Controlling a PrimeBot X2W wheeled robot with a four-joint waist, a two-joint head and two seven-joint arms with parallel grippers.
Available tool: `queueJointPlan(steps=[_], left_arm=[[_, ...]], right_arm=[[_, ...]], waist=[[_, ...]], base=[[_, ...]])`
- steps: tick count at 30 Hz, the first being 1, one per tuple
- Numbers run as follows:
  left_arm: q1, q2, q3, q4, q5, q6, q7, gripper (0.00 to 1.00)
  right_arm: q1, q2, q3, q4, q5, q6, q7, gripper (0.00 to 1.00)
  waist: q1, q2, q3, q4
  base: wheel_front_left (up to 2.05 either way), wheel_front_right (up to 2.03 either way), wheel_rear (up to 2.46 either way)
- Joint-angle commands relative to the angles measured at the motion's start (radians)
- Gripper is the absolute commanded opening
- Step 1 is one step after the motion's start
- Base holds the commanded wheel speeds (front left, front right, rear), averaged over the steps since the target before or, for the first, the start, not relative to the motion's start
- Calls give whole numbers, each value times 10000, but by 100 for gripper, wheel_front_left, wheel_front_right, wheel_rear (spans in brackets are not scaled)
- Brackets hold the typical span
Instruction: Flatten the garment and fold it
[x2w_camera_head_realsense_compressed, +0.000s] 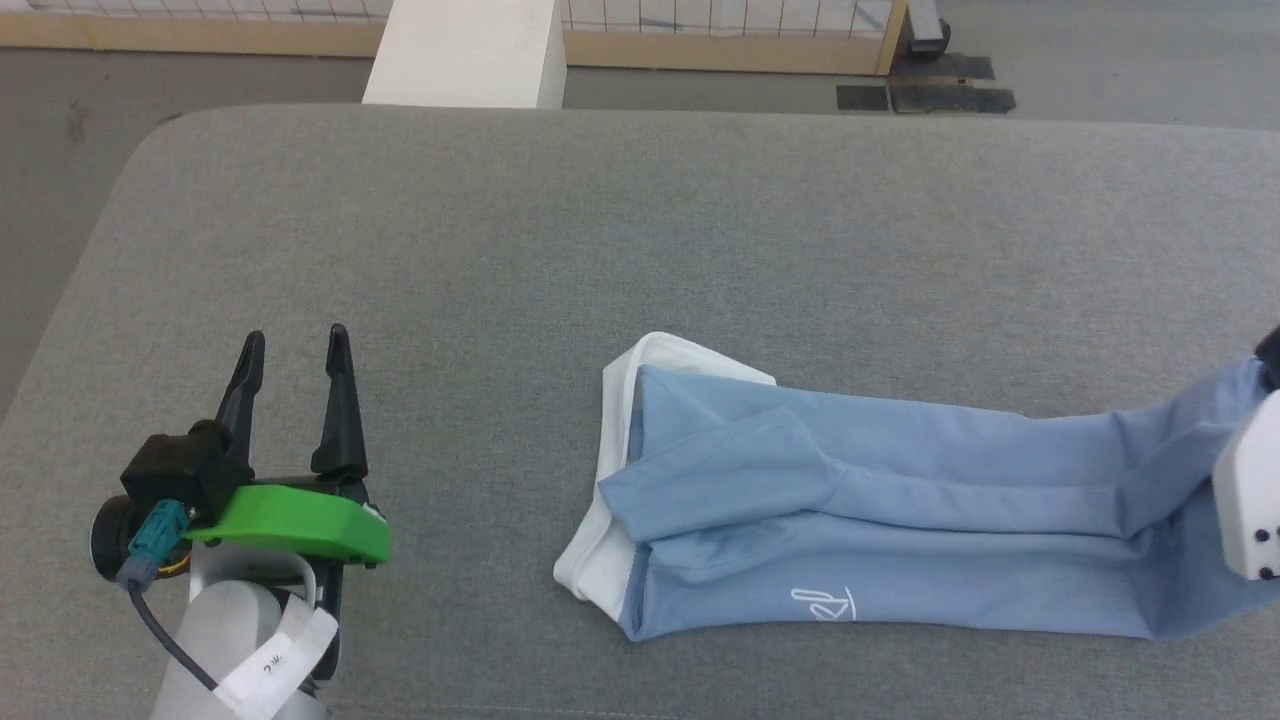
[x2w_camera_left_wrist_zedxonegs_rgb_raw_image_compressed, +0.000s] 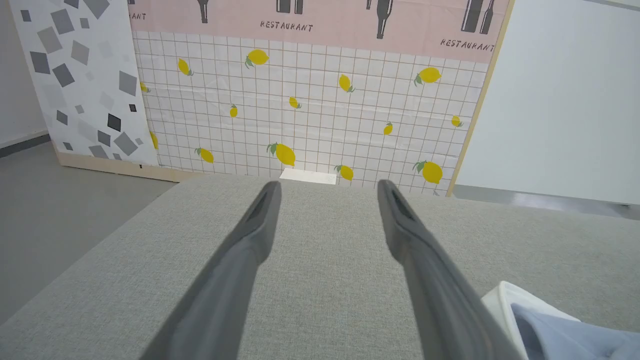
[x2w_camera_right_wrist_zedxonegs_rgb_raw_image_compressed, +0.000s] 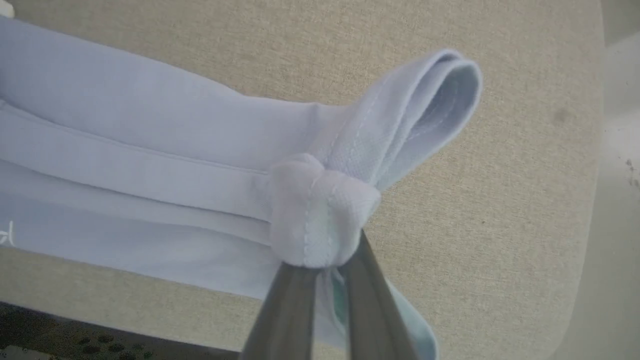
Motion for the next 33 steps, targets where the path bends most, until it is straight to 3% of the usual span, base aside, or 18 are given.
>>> queueJointPlan(steps=[1, 6, 11, 24, 33], left_arm=[[148, -41, 42, -15, -23, -68, -36, 100], [191, -79, 71, -89, -21, -80, -36, 100], [177, -135, 54, -131, -26, -92, -36, 100], [19, -264, 82, 0, -154, -123, -36, 100], [-31, -306, 129, 55, -157, -160, -36, 100]], right_arm=[[121, 25, 102, -321, 189, -19, 143, 0], [-36, 700, 790, -1445, 737, -19, 610, 0], [-673, 1553, 2035, -1492, 922, -19, 661, 0], [-2859, 3814, 4605, 1532, 623, -19, -662, 0], [-3630, 4530, 5559, 3756, 376, -19, -1314, 0]], waist=[[0, -1, -66, -49], [0, -1, -68, -88], [0, -1, -1, -17], [0, -1, 295, 779], [0, -1, 471, 1178]], base=[[0, 0, 0], [0, 0, 0], [0, 0, 0], [0, 0, 0], [0, 0, 0]])
